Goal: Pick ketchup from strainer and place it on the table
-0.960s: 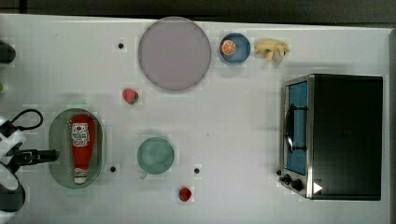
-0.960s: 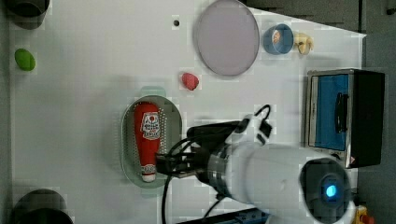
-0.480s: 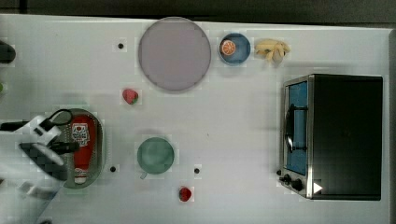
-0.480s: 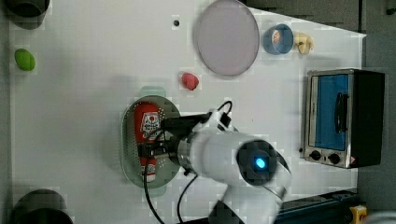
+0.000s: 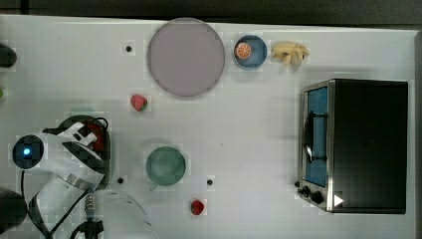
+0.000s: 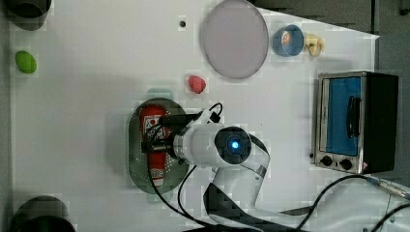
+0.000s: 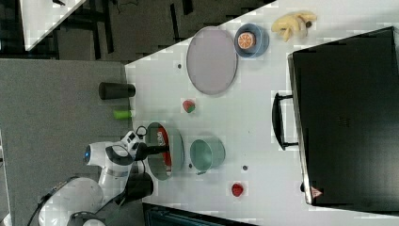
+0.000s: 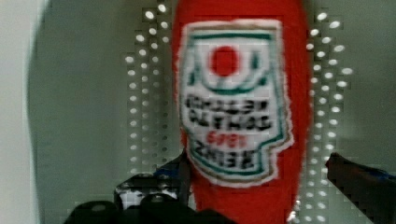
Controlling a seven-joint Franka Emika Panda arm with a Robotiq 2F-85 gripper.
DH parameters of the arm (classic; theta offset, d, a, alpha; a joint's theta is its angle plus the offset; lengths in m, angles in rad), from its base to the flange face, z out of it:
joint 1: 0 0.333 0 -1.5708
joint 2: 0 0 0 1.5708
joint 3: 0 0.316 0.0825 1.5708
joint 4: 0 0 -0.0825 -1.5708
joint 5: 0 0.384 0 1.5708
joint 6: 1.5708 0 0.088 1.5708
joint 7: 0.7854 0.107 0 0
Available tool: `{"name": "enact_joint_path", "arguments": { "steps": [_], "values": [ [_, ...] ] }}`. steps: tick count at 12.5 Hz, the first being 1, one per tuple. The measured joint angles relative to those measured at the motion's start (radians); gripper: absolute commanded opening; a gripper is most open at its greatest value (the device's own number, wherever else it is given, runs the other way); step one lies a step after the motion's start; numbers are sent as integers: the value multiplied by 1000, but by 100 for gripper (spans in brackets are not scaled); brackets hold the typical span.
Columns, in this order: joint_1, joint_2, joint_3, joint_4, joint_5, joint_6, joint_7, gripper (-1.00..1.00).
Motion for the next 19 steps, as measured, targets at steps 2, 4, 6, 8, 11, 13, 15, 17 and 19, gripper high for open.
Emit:
{"name": "enact_joint_path", "arguments": {
  "steps": [2, 4, 6, 8, 11, 13, 15, 17, 19],
  "values": [
    [0, 14, -3, 8, -19, 10, 25, 91],
    [8, 20, -1, 27, -22, 16, 42, 43],
    [16, 19, -2, 43, -46, 22, 45, 21],
    [17, 19, 0, 43, -57, 28, 58, 21],
    [-4, -34, 27, 27, -43, -27, 65, 21],
    [-19, -119, 47, 20, 80, -72, 70, 21],
    [-53, -237, 88, 10, 213, -116, 71, 21],
    [-69, -361, 111, 37, 247, -205, 71, 21],
    [-71, -441, 119, 75, 273, -278, 59, 21]
  ]
}}
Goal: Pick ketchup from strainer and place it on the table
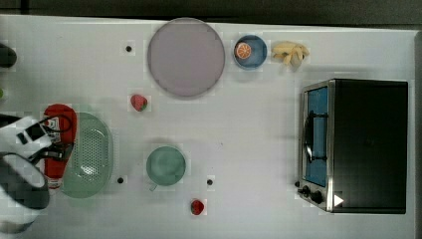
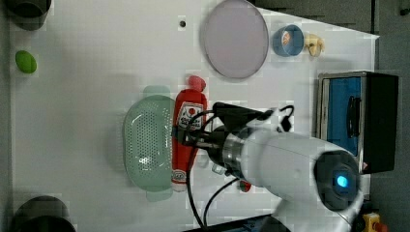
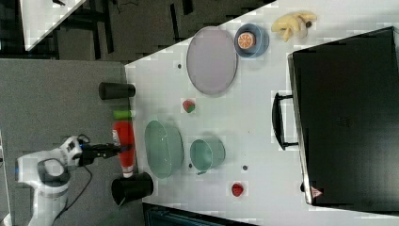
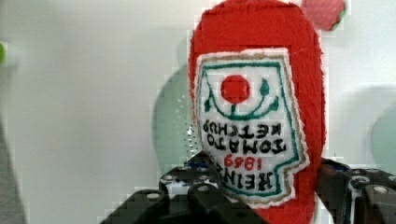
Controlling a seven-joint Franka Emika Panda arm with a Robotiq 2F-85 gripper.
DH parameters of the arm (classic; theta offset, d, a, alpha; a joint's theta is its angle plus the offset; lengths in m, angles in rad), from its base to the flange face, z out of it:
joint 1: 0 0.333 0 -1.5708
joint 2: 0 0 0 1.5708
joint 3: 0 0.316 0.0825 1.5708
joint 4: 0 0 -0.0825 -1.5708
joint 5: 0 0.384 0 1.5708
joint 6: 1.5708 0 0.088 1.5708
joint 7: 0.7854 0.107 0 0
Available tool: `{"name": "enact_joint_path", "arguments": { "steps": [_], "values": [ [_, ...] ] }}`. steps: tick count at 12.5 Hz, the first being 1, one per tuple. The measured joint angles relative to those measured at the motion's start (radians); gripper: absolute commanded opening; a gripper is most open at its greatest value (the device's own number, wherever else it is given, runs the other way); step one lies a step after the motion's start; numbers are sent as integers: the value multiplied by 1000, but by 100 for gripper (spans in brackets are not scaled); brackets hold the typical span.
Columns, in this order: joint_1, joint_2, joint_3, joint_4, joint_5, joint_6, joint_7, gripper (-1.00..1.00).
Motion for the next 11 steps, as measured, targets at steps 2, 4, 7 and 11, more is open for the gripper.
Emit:
{"name": "enact_joint_path", "arguments": {
  "steps": [2, 4, 7, 11],
  "values": [
    [-16, -31, 11, 30, 3, -42, -44, 21],
    [-50, -29, 8, 37, 2, -57, -107, 21],
    [-104, -27, -86, 37, 3, -68, -186, 21],
    [-252, 2, -232, 37, -3, -59, -239, 21]
  ]
}}
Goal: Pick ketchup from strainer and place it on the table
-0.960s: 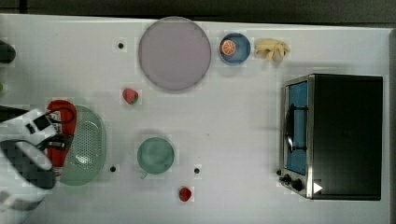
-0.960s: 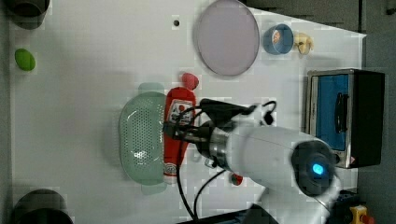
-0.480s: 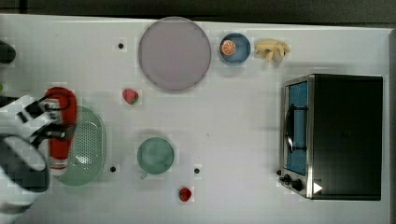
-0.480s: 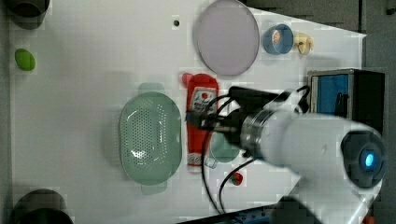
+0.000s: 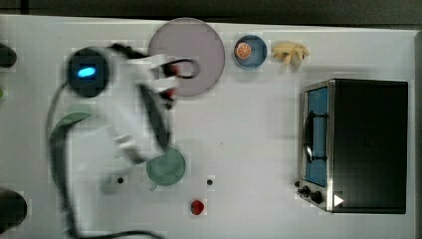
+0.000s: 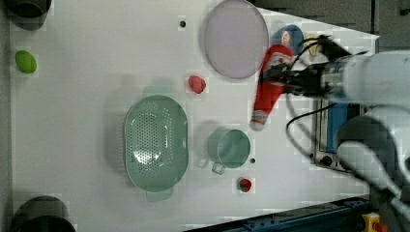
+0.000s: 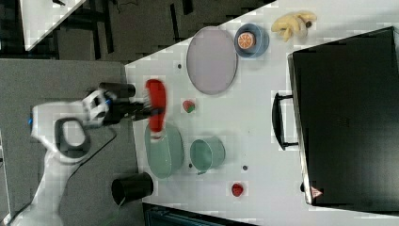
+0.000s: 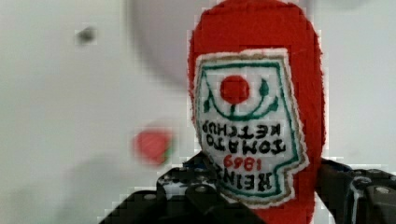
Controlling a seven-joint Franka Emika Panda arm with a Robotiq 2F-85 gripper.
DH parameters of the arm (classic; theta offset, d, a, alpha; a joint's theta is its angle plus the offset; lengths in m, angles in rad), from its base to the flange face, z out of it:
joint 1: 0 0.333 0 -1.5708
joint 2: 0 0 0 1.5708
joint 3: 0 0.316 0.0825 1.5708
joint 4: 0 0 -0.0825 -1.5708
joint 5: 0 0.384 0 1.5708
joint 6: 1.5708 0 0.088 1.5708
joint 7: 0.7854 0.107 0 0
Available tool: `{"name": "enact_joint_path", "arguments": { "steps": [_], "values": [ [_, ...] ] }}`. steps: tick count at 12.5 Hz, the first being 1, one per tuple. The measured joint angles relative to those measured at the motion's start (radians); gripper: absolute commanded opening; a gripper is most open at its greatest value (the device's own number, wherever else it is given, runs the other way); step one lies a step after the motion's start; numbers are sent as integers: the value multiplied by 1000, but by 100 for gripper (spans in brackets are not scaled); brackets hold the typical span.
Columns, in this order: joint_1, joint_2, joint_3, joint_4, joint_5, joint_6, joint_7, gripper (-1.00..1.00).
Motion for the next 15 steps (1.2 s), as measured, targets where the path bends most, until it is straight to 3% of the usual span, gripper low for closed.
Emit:
{"name": "enact_joint_path", "arguments": {
  "steps": [3, 6, 10, 15],
  "values": [
    [-85, 9, -127, -11, -4, 0, -118, 21],
    [-171, 7, -159, -44, -5, 69, -234, 21],
    [-182, -19, -173, -214, 10, 251, -285, 21],
    [-161, 6, -147, -392, -5, 275, -306, 21]
  ]
}}
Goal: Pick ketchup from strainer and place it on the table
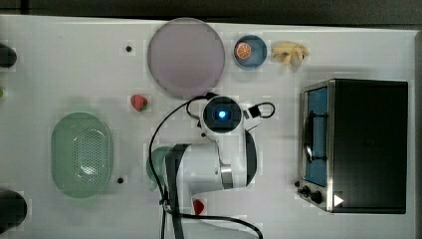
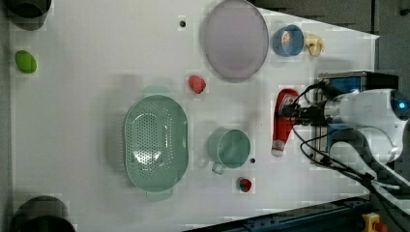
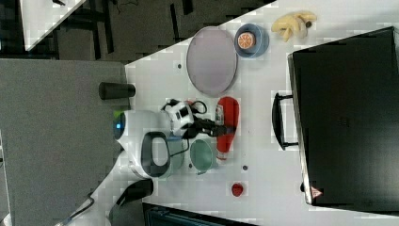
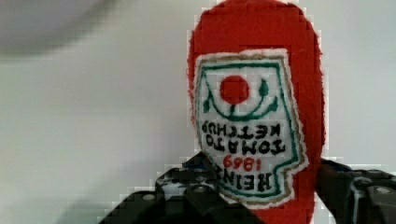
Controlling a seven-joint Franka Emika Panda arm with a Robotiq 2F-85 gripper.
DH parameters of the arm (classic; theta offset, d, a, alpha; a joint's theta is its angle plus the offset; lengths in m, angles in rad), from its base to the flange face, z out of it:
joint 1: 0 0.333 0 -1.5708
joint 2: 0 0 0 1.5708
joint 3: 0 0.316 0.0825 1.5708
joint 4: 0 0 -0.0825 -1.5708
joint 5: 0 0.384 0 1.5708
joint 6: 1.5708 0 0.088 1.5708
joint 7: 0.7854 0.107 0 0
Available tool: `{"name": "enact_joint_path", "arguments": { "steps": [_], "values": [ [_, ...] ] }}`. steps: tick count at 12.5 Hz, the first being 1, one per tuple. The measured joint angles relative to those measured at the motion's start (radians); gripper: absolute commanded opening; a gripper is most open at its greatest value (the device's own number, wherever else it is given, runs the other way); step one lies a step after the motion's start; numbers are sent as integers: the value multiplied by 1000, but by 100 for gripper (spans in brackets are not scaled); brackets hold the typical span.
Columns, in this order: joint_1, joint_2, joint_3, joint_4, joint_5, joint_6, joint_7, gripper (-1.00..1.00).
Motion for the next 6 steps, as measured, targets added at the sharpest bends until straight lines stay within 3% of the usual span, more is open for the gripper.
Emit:
{"name": "enact_joint_path", "arguments": {
  "steps": [1, 4, 6],
  "values": [
    [5, 22, -1, -6, 0, 1, -1, 27],
    [11, 82, -2, -10, 0, 65, -2, 90],
    [10, 104, -3, 2, 11, 88, -3, 100]
  ]
}}
